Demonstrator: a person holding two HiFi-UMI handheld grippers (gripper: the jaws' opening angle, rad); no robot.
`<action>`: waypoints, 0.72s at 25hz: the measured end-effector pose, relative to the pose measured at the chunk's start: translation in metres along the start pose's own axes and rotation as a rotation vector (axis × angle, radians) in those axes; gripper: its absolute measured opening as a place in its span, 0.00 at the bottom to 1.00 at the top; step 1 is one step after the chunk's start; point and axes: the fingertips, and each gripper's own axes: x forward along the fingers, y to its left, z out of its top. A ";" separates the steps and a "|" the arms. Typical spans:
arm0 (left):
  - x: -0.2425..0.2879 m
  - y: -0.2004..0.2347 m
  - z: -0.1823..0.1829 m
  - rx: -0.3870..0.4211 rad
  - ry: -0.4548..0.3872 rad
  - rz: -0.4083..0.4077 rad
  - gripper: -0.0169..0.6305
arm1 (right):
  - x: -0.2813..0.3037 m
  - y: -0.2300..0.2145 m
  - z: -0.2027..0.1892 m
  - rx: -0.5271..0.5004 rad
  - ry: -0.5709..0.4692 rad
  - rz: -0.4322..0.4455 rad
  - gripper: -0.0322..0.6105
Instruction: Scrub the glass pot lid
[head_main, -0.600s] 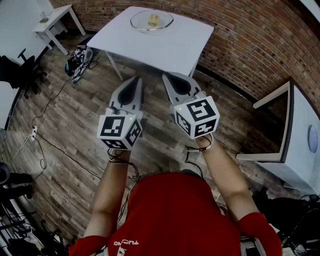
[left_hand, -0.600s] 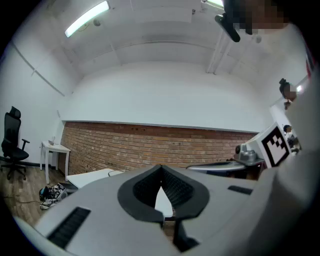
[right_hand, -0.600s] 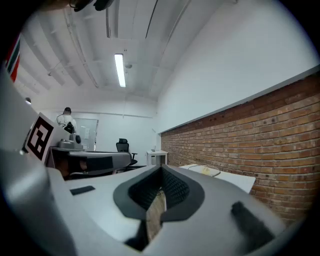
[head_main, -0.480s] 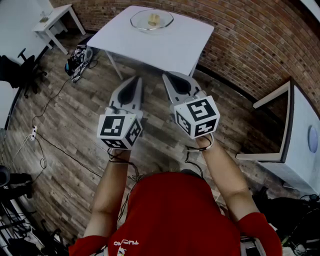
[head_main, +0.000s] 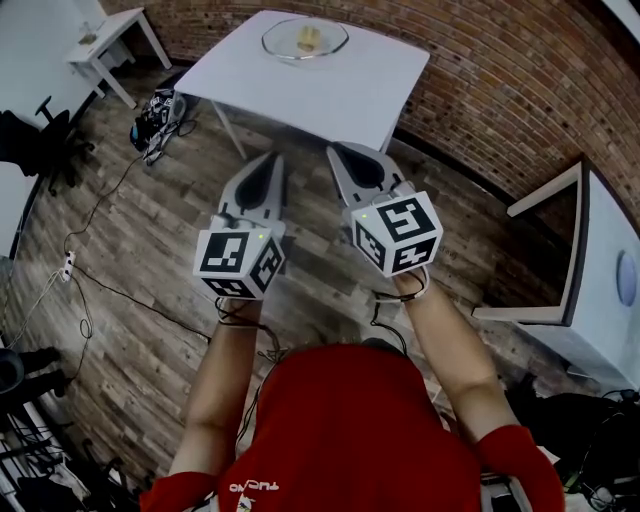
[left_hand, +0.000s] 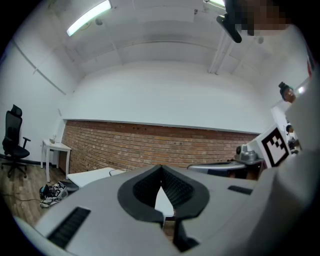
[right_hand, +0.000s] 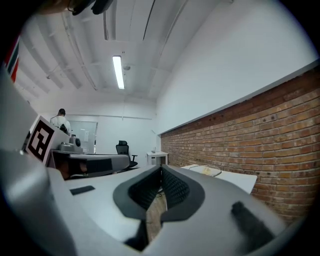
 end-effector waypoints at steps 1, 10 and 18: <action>0.000 0.001 0.001 -0.001 -0.001 0.000 0.05 | 0.001 0.001 0.000 0.002 -0.001 0.000 0.10; -0.004 0.022 0.007 -0.003 -0.018 -0.005 0.05 | 0.016 0.009 0.002 0.002 -0.001 -0.013 0.10; -0.016 0.053 0.012 0.004 -0.024 -0.025 0.05 | 0.034 0.025 0.005 -0.009 0.000 -0.046 0.10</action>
